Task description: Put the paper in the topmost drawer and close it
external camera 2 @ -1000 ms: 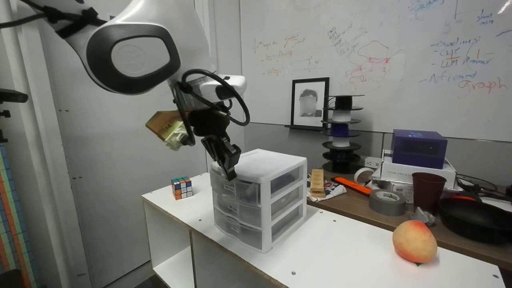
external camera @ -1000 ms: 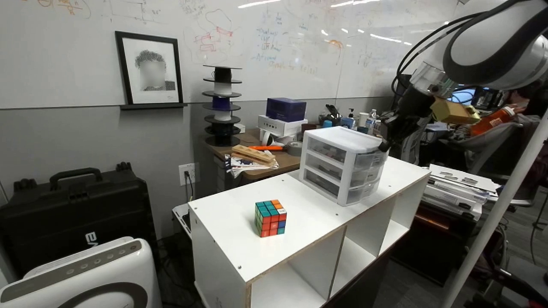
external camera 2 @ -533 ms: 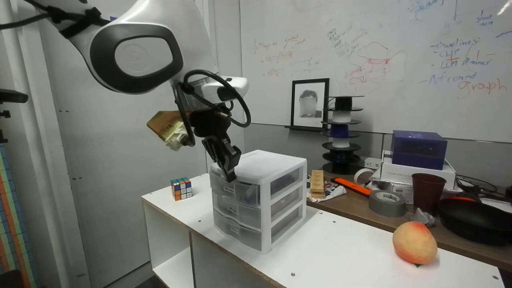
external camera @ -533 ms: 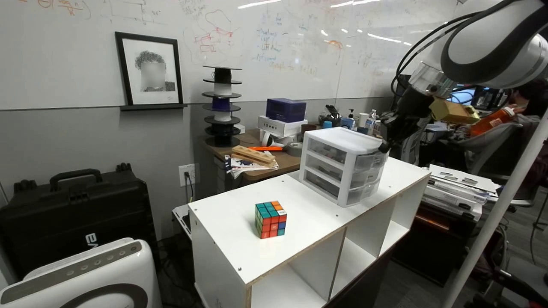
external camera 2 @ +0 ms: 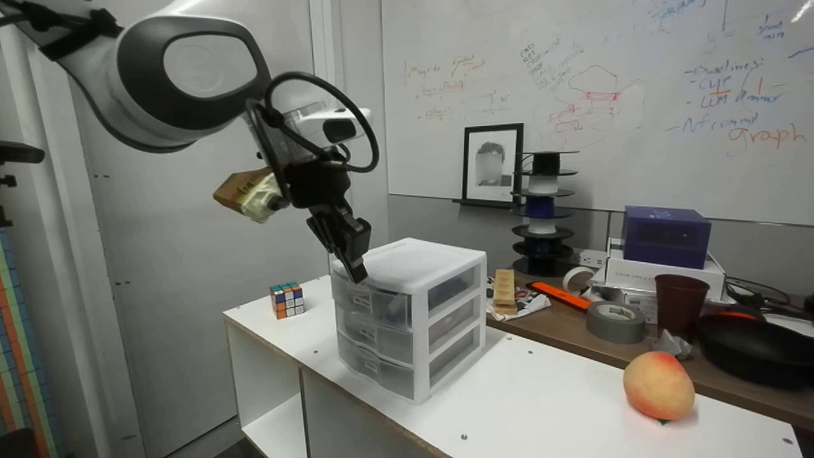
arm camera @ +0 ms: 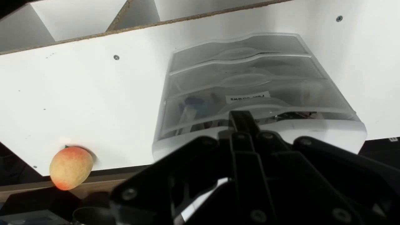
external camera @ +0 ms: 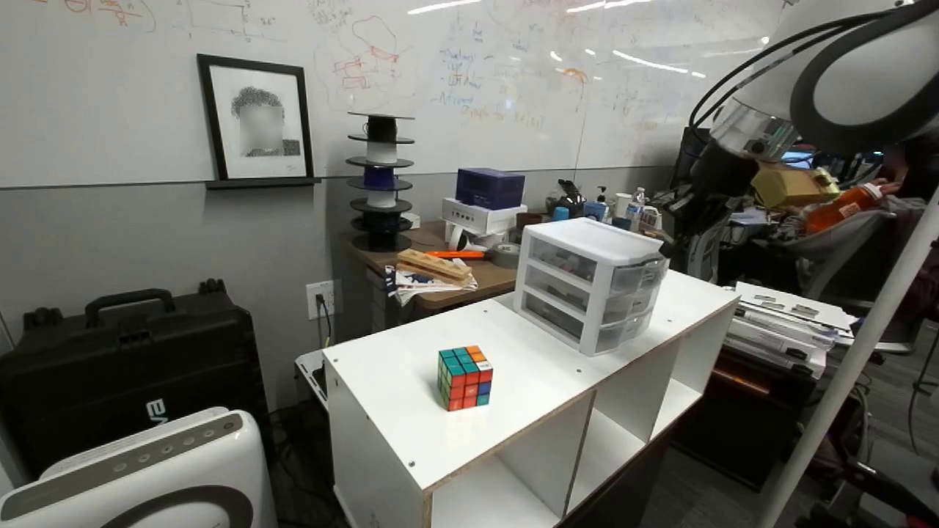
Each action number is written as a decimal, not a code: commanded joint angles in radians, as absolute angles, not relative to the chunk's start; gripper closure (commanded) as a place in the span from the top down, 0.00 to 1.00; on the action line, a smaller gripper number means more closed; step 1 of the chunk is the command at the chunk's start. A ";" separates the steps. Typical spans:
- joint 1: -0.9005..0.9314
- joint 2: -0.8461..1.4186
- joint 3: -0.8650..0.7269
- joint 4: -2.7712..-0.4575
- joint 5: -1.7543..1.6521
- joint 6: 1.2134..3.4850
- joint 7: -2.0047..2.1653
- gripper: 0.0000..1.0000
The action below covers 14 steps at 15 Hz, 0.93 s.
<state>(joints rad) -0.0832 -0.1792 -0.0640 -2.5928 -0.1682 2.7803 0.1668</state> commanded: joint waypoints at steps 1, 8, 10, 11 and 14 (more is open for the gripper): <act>-0.113 -0.357 -0.009 -2.705 -0.215 2.751 0.228 0.02; -0.052 -0.440 -0.003 -2.766 -0.073 2.652 0.136 0.22; -0.031 -0.463 -0.004 -2.760 -0.047 2.620 0.120 0.39; -0.028 -0.465 -0.004 -2.759 -0.045 2.615 0.118 0.41; -0.027 -0.465 -0.006 -2.759 -0.044 2.614 0.114 0.41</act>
